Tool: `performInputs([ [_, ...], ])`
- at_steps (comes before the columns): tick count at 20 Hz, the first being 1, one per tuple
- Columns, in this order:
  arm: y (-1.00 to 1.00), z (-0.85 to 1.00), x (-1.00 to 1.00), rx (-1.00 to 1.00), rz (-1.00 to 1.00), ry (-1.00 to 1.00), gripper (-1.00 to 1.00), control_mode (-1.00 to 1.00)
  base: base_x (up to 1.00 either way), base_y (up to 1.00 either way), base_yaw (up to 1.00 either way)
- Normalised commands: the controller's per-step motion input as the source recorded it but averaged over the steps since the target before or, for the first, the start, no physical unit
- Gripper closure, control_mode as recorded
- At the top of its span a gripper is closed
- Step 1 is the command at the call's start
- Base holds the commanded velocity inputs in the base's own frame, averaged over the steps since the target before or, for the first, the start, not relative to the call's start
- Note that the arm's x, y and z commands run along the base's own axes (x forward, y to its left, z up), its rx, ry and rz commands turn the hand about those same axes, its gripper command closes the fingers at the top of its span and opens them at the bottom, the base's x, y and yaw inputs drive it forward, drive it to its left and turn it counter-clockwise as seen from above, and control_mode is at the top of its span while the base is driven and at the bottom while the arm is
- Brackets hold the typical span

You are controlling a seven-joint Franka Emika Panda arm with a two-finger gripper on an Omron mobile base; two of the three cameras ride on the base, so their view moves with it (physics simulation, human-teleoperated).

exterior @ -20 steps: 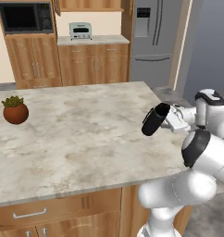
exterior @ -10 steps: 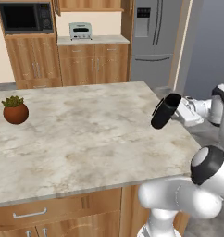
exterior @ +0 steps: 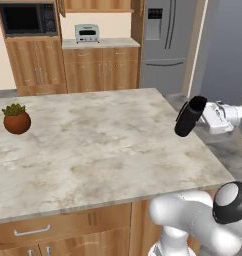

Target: Pick the water bottle from the counter and place it in the open cabinet.

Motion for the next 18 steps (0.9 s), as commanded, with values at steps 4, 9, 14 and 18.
performInputs([
  [4,0.02,0.10,-0.14,-0.02,-0.13,0.04,1.00,-1.00,0.00,0.00,0.00],
  [9,0.00,-0.01,-0.11,0.00,0.00,-0.05,1.00,-1.00,0.00,0.00,0.00],
  [14,-0.05,0.00,-0.41,0.00,-0.03,-0.13,1.00,1.00,-0.25,-0.06,-0.05],
  [18,0.00,0.00,0.00,0.00,0.00,0.00,1.00,1.00,-0.31,-0.27,-0.19],
])
